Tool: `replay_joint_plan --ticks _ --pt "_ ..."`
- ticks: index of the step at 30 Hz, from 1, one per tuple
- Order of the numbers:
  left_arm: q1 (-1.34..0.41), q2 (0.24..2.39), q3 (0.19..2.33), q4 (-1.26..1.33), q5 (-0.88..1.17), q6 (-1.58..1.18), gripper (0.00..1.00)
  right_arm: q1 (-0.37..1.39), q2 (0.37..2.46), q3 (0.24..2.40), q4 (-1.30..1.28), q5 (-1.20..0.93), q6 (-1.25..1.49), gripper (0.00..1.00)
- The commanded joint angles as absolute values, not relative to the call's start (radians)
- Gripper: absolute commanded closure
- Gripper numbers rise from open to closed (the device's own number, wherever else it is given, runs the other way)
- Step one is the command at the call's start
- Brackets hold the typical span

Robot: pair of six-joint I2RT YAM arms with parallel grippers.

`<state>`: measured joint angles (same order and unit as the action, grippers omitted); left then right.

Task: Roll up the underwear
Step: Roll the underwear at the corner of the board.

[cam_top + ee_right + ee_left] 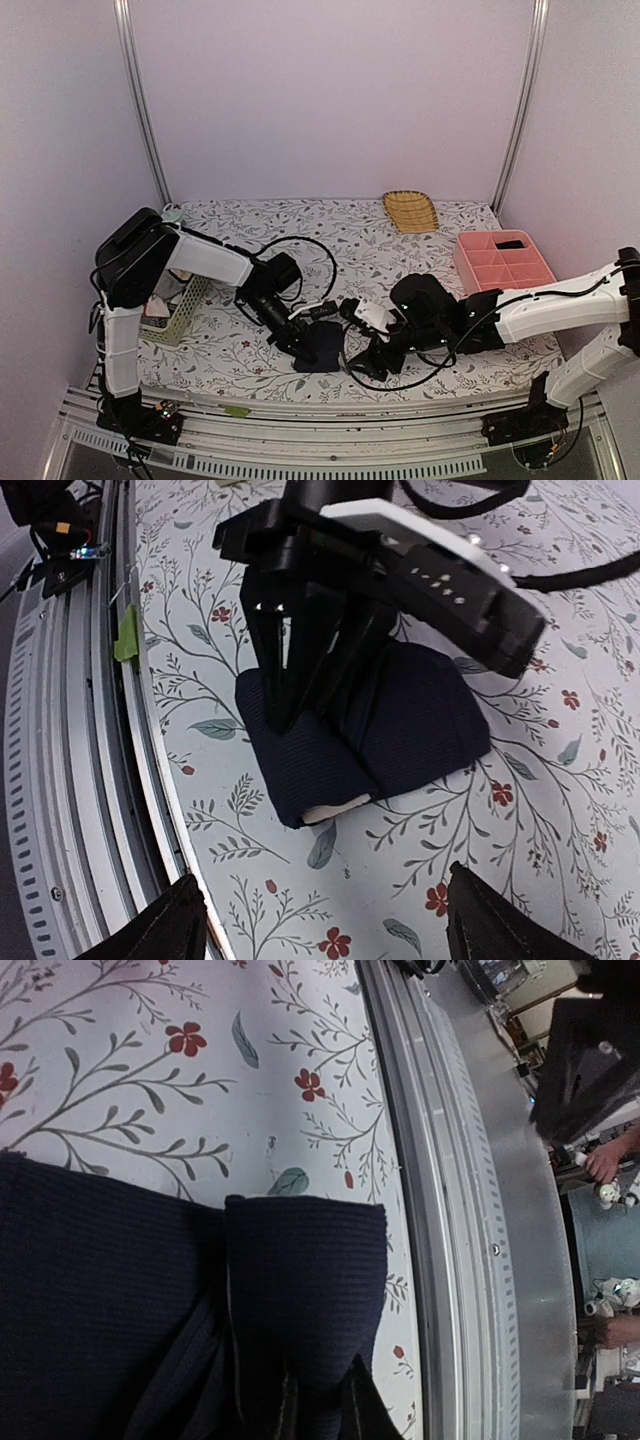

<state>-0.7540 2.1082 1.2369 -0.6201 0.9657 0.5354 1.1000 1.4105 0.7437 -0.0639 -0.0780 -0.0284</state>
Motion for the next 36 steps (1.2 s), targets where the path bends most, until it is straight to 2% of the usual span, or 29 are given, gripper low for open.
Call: replay_joint_plan --ticks 1,9,13,15,20,22,28,31,36 --pt "-0.768 2.224 1.177 -0.704 0.701 0.541 1.0 1.143 1.554 0.843 0.019 -0.053 -0.207 0.2" --pt "-0.77 2.232 1.181 -0.701 0.666 0.529 1.0 1.192 1.759 0.946 0.024 -0.03 -0.348 0.24" --pt "-0.769 2.232 1.184 -0.699 0.643 0.522 1.0 1.207 1.839 1.002 0.001 -0.003 -0.373 0.31" --pt "-0.769 2.231 1.183 -0.697 0.64 0.516 1.0 1.213 1.869 1.023 -0.016 0.0 -0.38 0.42" --pt "-0.769 2.205 1.163 -0.674 0.589 0.503 0.93 1.222 1.903 1.049 -0.067 0.0 -0.386 0.88" --pt "-0.769 2.19 1.158 -0.665 0.579 0.498 0.89 1.223 1.905 1.04 -0.072 -0.007 -0.384 1.0" --pt "-0.763 2.089 1.131 -0.625 0.515 0.458 0.68 1.221 1.888 0.98 -0.053 -0.043 -0.358 1.0" --pt "-0.744 1.962 1.102 -0.589 0.481 0.435 0.6 1.213 1.867 0.946 -0.028 -0.096 -0.321 1.0" --pt "-0.696 1.749 1.066 -0.533 0.396 0.402 0.38 1.176 1.849 0.929 0.016 -0.208 -0.23 1.0"
